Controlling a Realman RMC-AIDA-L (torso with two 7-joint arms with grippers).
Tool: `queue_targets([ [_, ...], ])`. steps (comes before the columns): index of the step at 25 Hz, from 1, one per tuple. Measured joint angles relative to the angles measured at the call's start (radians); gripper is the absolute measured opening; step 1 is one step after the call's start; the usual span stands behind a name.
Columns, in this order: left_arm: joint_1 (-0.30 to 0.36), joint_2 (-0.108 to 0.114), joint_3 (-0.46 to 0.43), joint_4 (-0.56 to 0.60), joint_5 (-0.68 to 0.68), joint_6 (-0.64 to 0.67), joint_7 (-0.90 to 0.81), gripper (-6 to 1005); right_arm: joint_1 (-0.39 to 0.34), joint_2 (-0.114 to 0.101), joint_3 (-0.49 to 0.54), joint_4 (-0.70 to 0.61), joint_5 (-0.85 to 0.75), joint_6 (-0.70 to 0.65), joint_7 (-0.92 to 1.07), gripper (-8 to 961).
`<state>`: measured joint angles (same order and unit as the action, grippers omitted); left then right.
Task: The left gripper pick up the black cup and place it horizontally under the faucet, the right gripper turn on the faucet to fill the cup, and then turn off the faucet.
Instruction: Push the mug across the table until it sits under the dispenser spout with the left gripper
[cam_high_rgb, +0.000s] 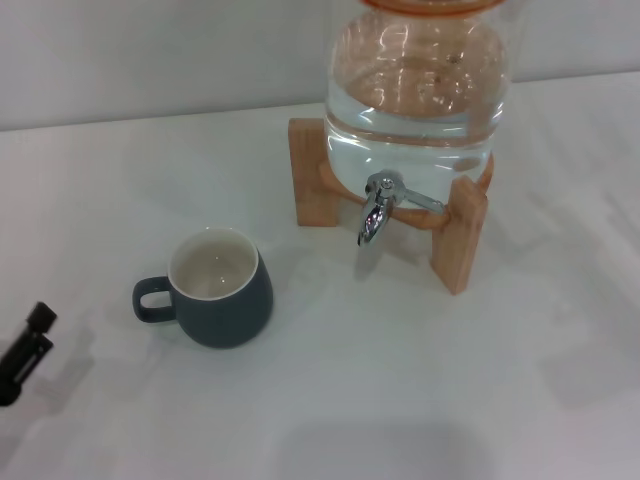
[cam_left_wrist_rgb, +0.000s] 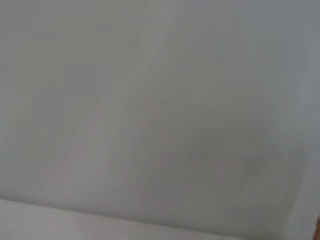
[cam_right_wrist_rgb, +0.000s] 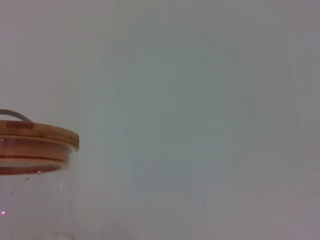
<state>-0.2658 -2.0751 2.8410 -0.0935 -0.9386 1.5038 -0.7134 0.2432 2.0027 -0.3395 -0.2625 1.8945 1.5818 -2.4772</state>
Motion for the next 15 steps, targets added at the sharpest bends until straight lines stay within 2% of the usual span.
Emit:
queue_targets([
  [5,-0.017,-0.003,0.0,0.007,0.069,-0.035,0.063,887,0.012,0.002,-0.008,0.005,-0.006,0.0,0.001,722],
  [15,-0.068,-0.007,0.0,0.035,0.111,-0.11,0.128,888,0.012,0.004,-0.01,0.026,-0.007,0.0,0.001,722],
])
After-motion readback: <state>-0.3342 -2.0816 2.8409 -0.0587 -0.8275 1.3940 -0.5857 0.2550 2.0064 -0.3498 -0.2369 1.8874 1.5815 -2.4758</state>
